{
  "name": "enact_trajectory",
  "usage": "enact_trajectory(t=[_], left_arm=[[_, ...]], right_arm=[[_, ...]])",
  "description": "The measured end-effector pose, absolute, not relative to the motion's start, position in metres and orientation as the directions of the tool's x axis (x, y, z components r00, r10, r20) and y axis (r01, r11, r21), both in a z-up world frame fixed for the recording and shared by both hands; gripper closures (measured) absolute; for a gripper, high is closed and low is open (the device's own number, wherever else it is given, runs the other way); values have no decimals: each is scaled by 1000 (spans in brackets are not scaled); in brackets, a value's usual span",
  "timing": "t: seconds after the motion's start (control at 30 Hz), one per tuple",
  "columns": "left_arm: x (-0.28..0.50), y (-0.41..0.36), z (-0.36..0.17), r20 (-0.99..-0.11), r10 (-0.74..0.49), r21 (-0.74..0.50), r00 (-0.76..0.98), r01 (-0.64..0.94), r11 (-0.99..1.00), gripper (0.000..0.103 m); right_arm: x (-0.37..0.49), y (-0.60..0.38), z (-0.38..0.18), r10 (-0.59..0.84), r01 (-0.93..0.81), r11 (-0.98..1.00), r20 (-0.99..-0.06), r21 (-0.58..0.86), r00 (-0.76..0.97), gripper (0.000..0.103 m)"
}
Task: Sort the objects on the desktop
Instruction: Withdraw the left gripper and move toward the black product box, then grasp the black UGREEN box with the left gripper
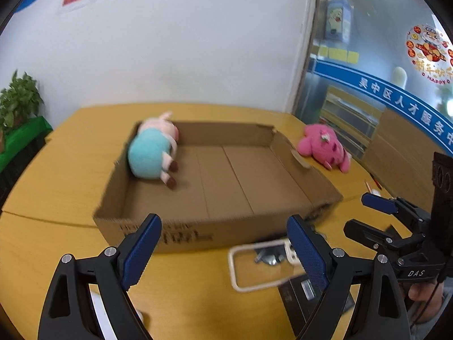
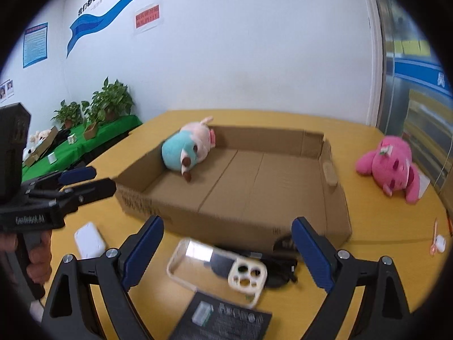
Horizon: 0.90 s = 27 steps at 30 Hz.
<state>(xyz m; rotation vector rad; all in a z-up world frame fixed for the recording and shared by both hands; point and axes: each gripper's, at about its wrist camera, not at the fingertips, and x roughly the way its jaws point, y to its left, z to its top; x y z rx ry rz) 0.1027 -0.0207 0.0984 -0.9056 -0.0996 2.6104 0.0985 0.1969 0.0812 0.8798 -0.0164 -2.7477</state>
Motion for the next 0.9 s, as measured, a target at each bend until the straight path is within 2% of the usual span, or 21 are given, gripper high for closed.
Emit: enact_trajectory(t=[0.2, 0.33, 0.57, 0.63, 0.73, 0.8, 0.9], left_arm=[[108, -8, 57, -672, 483, -307, -562, -382, -872, 10], [104, 7, 25, -695, 582, -428, -422, -407, -807, 10], [102, 43, -5, -718, 641, -489, -272, -459, -742, 12], [104, 48, -12, -735, 638, -489, -231, -471, -734, 15], [105, 52, -24, -775, 601, -460, -197, -477, -749, 17], [102, 48, -33, -753, 641, -525, -149, -451, -722, 18], [106, 51, -32, -748, 648, -527, -142, -467, -710, 18]], right_arm=[[128, 231, 30, -379, 313, -923, -684, 226, -623, 11], [138, 234, -4, -397, 329, -910, -764, 254, -508, 11], [153, 202, -24, -493, 405, -856, -748, 323, -444, 9], [159, 194, -26, -494, 444, -845, -754, 299, -432, 9], [162, 195, -33, -405, 431, -879, -792, 201, -456, 9], [157, 195, -40, -363, 410, -896, -816, 172, -450, 9], [151, 185, -46, -382, 429, -883, -826, 192, -415, 9]])
